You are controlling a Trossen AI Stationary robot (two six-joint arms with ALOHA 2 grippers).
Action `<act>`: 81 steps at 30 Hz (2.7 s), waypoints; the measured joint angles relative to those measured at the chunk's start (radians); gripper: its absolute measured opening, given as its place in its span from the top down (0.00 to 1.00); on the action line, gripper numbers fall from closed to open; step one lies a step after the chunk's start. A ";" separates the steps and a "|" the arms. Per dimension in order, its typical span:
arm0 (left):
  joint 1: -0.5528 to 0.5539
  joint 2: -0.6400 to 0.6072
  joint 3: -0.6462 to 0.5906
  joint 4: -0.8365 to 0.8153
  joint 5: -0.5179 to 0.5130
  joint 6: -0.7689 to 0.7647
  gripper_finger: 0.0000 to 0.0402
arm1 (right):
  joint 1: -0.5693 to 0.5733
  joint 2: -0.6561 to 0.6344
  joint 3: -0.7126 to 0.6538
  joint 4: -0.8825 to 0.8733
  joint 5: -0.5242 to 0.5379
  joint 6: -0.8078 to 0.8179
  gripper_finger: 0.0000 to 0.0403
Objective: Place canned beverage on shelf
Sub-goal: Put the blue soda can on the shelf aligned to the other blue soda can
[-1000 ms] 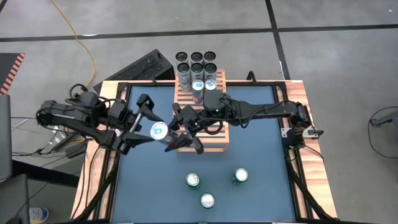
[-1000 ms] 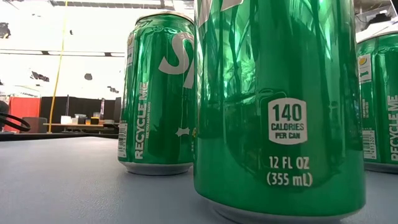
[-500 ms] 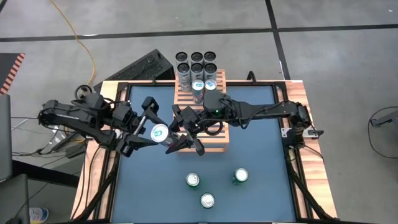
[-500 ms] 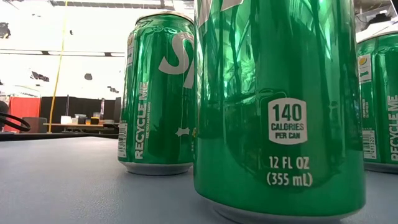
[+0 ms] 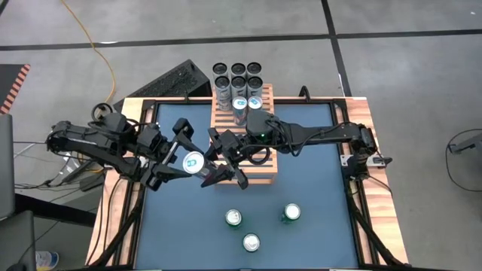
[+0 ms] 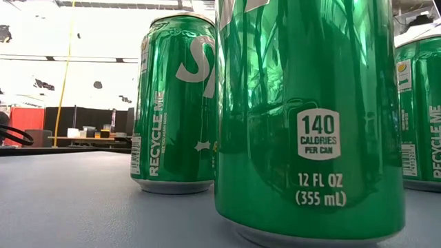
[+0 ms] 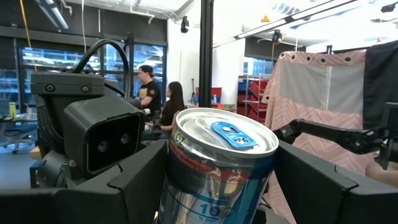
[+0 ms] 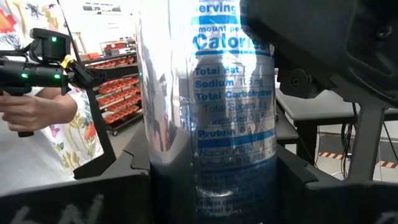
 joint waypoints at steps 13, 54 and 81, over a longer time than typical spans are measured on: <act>0.000 0.001 0.000 -0.008 -0.037 -0.026 0.36 | 0.000 0.000 0.000 -0.008 0.017 0.025 0.48; 0.000 0.013 -0.001 -0.010 -0.045 0.005 0.39 | -0.003 -0.002 0.001 -0.107 0.082 0.025 0.36; 0.174 -0.079 0.000 -0.374 -0.283 0.110 0.40 | -0.005 -0.492 0.001 -0.869 0.514 0.030 0.31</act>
